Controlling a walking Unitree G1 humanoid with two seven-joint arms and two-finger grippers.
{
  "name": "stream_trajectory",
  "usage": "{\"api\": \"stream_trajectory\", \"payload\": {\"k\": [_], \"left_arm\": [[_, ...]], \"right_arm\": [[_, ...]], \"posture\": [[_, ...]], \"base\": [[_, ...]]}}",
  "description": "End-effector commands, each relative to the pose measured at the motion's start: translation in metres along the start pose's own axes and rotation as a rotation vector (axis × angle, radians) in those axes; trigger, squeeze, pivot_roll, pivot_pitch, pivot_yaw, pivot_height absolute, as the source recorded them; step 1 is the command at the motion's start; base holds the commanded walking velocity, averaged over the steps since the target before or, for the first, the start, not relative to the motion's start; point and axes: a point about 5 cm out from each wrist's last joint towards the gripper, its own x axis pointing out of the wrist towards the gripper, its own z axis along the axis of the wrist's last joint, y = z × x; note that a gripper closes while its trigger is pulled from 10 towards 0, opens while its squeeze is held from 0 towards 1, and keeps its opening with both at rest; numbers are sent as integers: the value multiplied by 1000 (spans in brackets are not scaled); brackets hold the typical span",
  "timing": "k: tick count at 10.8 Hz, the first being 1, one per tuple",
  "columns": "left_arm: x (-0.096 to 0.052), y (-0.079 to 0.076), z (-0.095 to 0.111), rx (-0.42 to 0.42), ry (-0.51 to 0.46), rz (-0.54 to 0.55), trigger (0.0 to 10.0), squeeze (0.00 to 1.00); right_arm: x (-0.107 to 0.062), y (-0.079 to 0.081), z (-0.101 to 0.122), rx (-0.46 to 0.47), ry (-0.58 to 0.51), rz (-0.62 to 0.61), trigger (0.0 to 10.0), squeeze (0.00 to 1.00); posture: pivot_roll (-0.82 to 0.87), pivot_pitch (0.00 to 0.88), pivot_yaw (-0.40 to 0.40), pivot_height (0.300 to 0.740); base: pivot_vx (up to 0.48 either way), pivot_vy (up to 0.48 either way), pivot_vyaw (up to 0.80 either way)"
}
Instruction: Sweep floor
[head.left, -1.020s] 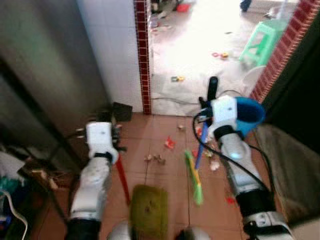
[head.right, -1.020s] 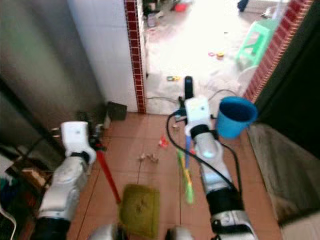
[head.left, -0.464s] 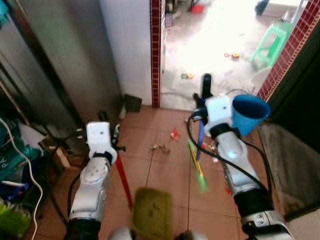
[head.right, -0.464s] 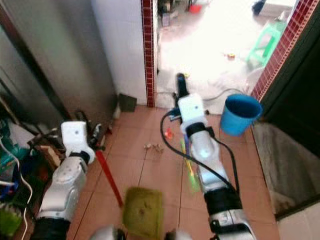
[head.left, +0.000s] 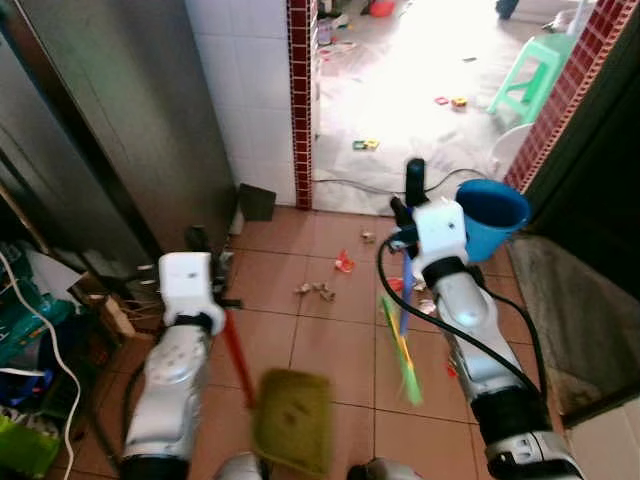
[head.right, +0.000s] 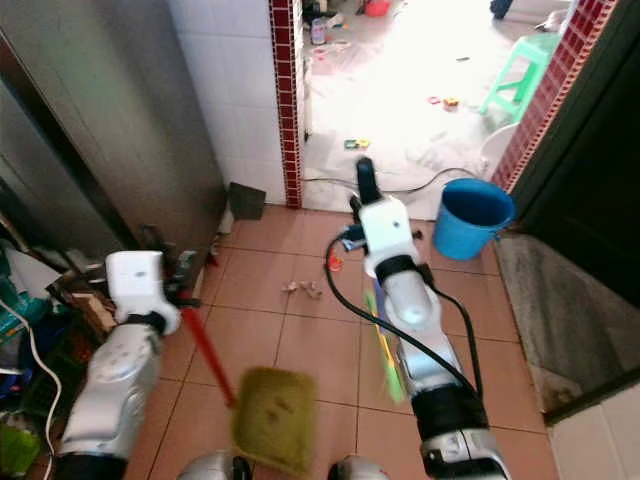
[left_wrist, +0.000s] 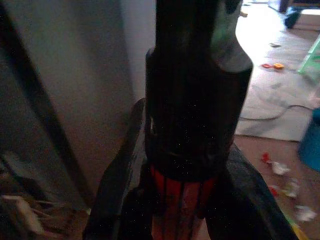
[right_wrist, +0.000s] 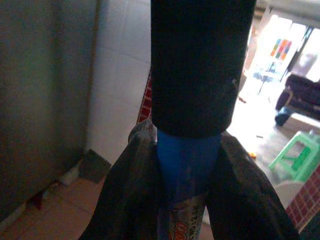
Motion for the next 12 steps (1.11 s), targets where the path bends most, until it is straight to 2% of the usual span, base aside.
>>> {"api": "stream_trajectory", "payload": {"k": [1,2,4,6,7,8,10,11,12], "left_arm": [[-2,5,26,43,-139,27,10000,0],[-4,4,37,45,-180,7,10000,0],[-2,2,50,57,-225,-63,10000,0],[-4,8,36,-13,-171,8,10000,0],[-5,1,35,9,-176,-20,10000,0],[0,-7,39,42,-164,-122,10000,0],[6,-17,44,86,-165,-228,10000,0],[8,-21,41,104,-152,-265,10000,0],[7,-22,36,102,-134,-258,10000,0]], "right_arm": [[3,-10,14,33,-48,-49,10000,0],[2,-14,8,98,-13,-72,10000,0],[3,-14,9,100,-12,-80,10000,0],[3,-11,11,110,-12,-86,10000,0],[6,-11,12,129,2,-71,10000,0],[13,-12,15,99,8,-26,10000,0],[22,-22,12,33,45,16,10000,0],[26,-29,1,23,119,30,10000,0],[27,-26,1,58,127,62,10000,0]], "posture": [[-47,51,42,740],[-42,54,38,740],[-51,43,49,740],[-66,13,69,740],[-63,11,54,740],[-58,15,50,740],[-61,16,59,740],[-60,16,59,740],[-61,9,62,740]], "base": [[0,0,0],[0,0,0],[0,0,0],[0,0,0],[0,0,0],[0,0,0],[0,0,0],[0,0,0],[0,0,0]]}}
